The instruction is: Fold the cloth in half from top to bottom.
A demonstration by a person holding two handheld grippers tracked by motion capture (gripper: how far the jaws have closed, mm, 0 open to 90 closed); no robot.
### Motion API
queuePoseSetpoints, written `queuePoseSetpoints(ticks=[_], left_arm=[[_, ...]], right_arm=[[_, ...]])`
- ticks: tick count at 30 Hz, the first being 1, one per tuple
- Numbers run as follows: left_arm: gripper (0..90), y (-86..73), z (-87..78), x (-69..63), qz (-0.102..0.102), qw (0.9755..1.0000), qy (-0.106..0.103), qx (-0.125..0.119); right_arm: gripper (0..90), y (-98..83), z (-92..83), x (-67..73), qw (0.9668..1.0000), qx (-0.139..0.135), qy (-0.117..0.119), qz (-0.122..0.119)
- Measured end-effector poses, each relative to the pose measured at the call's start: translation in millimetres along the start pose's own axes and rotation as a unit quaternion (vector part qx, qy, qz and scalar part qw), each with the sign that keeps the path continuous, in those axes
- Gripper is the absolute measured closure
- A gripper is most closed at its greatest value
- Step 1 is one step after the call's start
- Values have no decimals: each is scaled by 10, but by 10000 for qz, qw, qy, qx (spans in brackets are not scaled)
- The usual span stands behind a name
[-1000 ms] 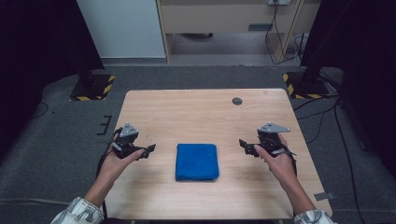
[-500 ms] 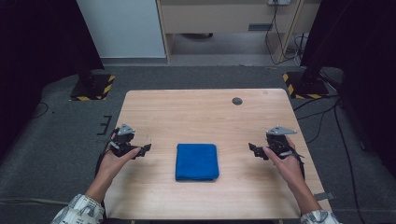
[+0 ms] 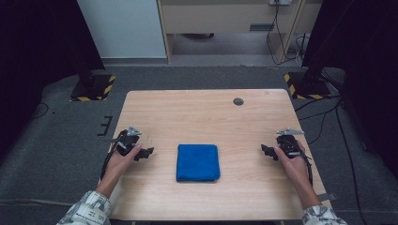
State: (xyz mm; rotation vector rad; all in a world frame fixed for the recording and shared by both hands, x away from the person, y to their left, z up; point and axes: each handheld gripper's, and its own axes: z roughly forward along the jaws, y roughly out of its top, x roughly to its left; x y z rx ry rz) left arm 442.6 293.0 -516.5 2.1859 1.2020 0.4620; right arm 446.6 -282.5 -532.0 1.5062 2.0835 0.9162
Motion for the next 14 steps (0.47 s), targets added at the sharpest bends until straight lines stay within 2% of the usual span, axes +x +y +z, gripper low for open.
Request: queuePoseSetpoints(ticks=[3,5,7,9,14], left_arm=[[71,-26,107,-26,-22,9999,130,54],[53,-50,150,-28,-155,9998,54,-67],[27,-95,187,-33,-192,9993,97,-322],[0,-93,198,-28,-170,9992,66,-342],[0,-82,209,-41,-250,9990,122,-342]], right_arm=[[87,-19,71,19,9998,-50,-165,-22],[84,-10,97,49,9996,-60,-260,-97],[72,1,109,70,9997,-33,-191,-163],[46,5,119,91,9997,-2,-177,-185],[9,-18,109,152,9991,39,-420,78]])
